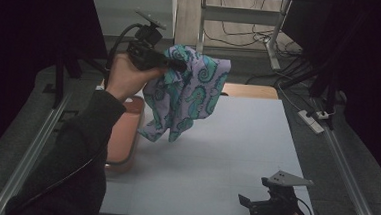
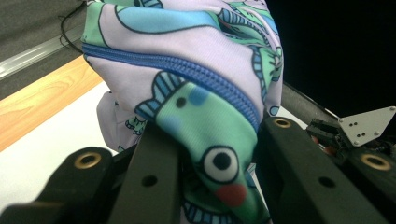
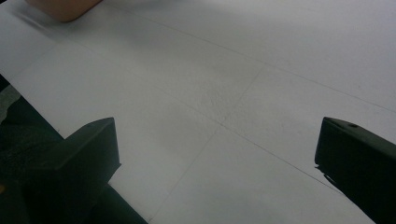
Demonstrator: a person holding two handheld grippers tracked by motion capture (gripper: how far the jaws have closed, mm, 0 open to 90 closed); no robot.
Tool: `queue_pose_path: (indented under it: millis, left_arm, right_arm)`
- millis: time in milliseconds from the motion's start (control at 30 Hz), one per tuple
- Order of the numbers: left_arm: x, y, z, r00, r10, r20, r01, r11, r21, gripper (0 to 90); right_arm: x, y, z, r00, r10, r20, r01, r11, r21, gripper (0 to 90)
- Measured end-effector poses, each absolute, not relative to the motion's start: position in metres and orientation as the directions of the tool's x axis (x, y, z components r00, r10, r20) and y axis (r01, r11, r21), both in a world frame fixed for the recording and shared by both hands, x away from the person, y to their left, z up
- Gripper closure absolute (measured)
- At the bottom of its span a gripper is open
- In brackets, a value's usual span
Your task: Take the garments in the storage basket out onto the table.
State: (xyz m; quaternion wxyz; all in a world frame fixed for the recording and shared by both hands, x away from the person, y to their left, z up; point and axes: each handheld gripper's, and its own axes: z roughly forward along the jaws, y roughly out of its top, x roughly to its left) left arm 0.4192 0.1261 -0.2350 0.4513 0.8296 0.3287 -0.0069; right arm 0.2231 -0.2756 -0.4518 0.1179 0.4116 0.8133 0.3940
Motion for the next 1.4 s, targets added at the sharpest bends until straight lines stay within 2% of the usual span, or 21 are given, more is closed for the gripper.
queue_pose_path:
  millis: [600,967,1133,1400]
  left_arm:
    - [0.421,0.092,-0.287,0.797,0.573,-0.193,0.518,-0.484,0.705,74.5]
    - [0.425,0.086,-0.329,0.787,0.579,-0.212,0.537,-0.474,0.698,73.3]
    - [0.424,0.083,-0.348,0.794,0.579,-0.186,0.521,-0.488,0.7,71.0]
    - [0.427,0.081,-0.384,0.777,0.596,-0.203,0.554,-0.494,0.67,69.6]
  right_arm:
    - [0.223,-0.276,-0.452,-0.636,0.761,0.13,0.574,0.354,0.738,0.0]
    - [0.223,-0.276,-0.452,-0.637,0.761,0.126,0.572,0.356,0.739,0.0]
    - [0.223,-0.276,-0.452,-0.638,0.76,0.125,0.57,0.357,0.739,0.0]
    - [0.223,-0.275,-0.452,-0.639,0.759,0.125,0.573,0.361,0.736,0.0]
